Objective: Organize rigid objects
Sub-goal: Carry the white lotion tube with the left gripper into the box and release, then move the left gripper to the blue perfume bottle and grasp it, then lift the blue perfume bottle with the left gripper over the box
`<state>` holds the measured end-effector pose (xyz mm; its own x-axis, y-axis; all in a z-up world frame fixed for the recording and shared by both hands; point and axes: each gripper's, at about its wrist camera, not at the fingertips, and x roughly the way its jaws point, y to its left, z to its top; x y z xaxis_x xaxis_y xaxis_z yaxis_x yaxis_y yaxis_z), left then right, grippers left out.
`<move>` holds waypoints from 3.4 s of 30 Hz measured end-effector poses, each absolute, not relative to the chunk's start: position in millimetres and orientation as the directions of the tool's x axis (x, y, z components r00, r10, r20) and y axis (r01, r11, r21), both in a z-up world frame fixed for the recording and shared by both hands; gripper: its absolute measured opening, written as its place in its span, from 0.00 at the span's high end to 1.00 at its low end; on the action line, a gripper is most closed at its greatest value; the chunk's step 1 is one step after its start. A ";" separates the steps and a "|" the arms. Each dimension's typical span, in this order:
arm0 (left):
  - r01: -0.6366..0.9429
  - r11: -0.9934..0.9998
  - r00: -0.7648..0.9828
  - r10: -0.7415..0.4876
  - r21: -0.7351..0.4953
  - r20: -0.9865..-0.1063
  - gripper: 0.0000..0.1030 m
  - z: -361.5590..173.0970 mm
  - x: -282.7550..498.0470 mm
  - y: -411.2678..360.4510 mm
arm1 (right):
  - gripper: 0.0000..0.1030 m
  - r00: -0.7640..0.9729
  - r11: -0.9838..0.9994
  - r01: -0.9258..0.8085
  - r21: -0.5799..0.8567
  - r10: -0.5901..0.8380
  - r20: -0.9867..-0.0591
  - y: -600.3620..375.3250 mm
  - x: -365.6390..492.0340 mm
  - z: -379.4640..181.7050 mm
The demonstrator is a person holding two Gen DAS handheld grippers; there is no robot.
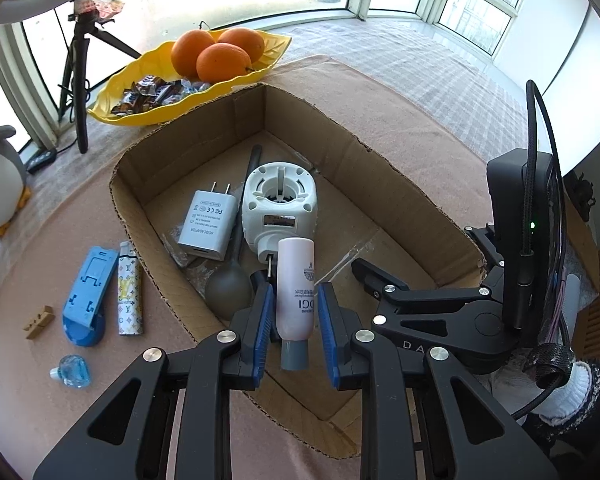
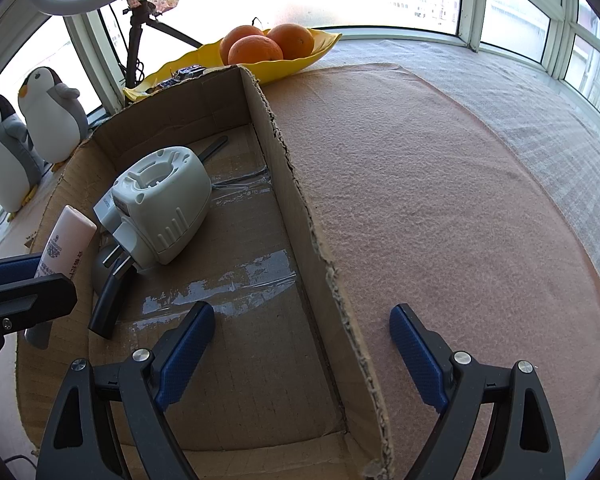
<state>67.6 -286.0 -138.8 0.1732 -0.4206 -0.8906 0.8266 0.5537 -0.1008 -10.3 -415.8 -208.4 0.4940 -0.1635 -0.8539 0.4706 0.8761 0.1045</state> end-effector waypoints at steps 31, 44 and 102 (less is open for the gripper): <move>0.747 0.663 0.325 -0.300 0.049 -0.897 0.53 -133.0 127.4 -148.5 | 0.15 0.494 0.876 0.471 0.105 -0.163 -0.854 -416.4 -9.8 -208.5; 0.770 0.637 0.266 -0.247 0.051 -0.932 0.53 -166.2 156.7 -127.7 | 0.14 0.494 0.876 0.471 0.105 -0.163 -0.854 -416.8 -9.6 -208.8; 0.815 0.577 0.286 -0.323 0.052 -0.902 0.69 -139.9 130.1 -168.3 | 0.11 0.486 0.874 0.475 0.103 -0.163 -0.859 -422.1 -8.5 -210.7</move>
<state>130.1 -168.3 -139.9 0.2861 -0.3231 -0.9021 0.8152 0.5768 0.0520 -8.5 -422.1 -210.7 0.4862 -0.1628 -0.8585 0.4750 0.8739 0.1033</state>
